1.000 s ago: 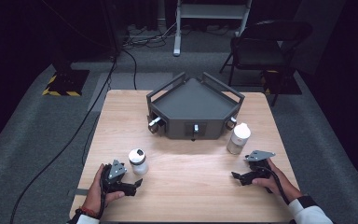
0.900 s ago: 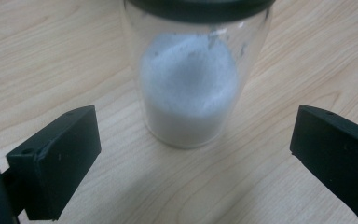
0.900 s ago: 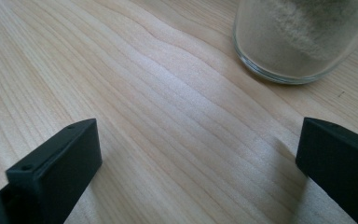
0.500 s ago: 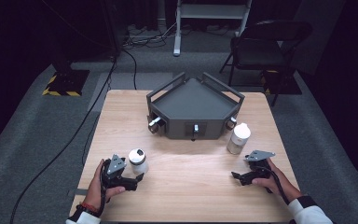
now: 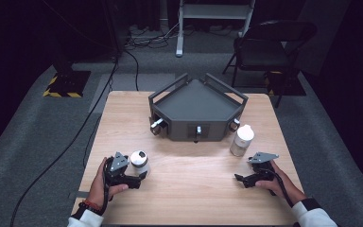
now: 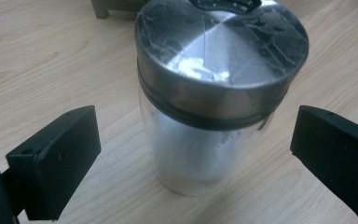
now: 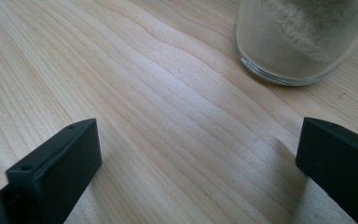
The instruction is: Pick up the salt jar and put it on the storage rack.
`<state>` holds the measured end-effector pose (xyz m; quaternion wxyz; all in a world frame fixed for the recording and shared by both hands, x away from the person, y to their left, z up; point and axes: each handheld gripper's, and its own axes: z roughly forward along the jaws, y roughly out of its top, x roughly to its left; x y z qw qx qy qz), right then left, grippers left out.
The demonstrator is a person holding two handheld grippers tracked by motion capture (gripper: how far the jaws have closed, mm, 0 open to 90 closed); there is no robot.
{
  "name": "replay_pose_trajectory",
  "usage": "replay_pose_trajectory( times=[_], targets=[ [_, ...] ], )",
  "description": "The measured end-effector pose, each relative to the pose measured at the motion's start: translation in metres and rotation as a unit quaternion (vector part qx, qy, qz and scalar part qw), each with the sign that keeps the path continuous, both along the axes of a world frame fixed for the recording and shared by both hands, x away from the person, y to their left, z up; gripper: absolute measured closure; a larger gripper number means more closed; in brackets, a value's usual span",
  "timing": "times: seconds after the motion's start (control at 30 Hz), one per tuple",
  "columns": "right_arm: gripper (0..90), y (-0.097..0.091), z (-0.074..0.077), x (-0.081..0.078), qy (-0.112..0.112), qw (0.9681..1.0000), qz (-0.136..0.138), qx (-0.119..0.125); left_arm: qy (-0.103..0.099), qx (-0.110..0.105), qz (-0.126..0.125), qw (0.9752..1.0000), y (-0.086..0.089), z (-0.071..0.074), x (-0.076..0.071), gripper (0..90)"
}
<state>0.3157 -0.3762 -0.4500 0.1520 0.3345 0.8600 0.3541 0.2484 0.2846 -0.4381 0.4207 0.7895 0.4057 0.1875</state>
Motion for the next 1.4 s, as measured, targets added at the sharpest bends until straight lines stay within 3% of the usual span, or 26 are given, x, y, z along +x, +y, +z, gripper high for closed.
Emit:
replay_pose_trajectory(
  times=[0.67,1.13,1.4],
  targets=[
    [0.0,0.000,0.000,0.000,0.000,1.0000,0.000,0.000,0.012,-0.010,0.008,0.9998,-0.005,-0.008,0.026,1.4],
    [0.0,0.000,0.000,0.001,0.000,1.0000,0.001,0.000,-0.013,-0.025,-0.038,0.9989,-0.001,-0.015,0.031,29.3],
    [0.0,0.000,0.000,0.001,0.000,1.0000,0.002,0.000,-0.015,-0.024,-0.033,0.9991,-0.003,-0.015,0.029,29.9]
  ],
)
